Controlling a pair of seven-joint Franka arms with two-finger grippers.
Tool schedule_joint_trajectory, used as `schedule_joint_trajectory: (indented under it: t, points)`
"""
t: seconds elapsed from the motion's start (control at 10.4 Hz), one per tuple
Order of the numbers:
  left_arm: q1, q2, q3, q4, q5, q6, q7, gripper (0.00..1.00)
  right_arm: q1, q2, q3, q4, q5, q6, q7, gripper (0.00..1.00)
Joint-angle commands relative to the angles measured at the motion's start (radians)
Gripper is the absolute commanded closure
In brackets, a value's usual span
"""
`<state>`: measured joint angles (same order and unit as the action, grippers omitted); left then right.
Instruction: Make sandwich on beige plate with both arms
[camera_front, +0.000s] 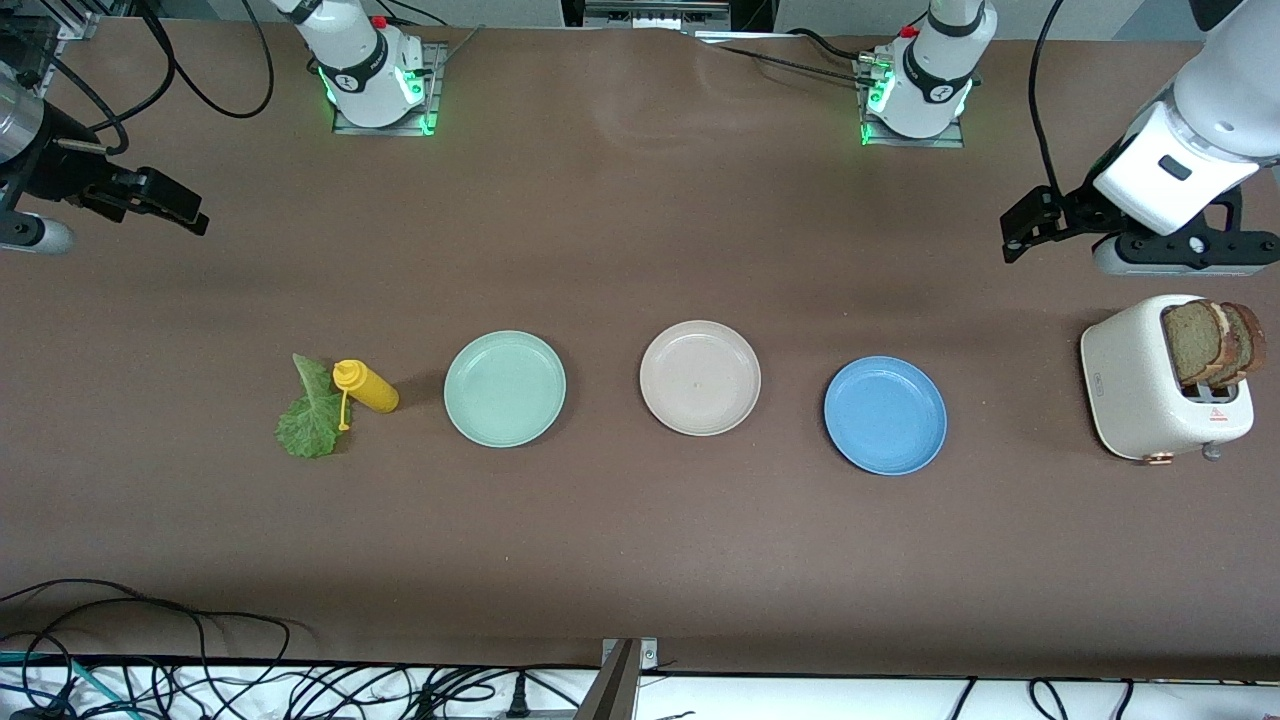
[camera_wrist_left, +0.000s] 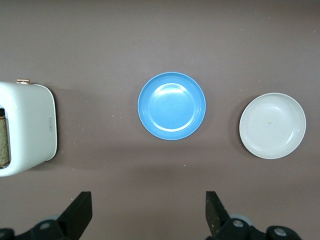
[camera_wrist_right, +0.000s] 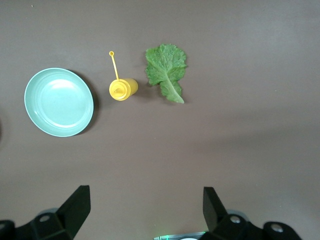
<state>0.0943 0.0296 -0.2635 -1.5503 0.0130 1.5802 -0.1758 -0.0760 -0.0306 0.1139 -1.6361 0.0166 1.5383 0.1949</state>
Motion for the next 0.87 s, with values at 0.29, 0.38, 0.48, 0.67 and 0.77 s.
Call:
schedule_joint_trajectory:
  t: [0.29,0.38,0.48,0.67,0.77]
  points:
    - [0.004,0.009,0.000,0.022,-0.028,-0.019,-0.005,0.00,0.002,0.017,-0.002,0.024,-0.009,-0.006,0.000,0.00]
    - [0.002,0.012,0.000,0.024,-0.028,-0.014,-0.007,0.00,0.002,0.012,-0.002,0.025,-0.021,-0.012,-0.003,0.00]
    - [0.002,0.013,0.001,0.024,-0.025,-0.013,-0.001,0.00,0.002,0.012,-0.003,0.024,-0.029,-0.013,0.000,0.00]
    - [0.008,0.015,0.001,0.024,-0.027,-0.013,0.004,0.00,0.004,0.015,0.001,0.024,-0.046,-0.007,-0.002,0.00]
    - [0.007,0.015,0.001,0.024,-0.025,-0.013,0.004,0.00,0.005,0.015,0.003,0.024,-0.049,-0.013,-0.002,0.00]
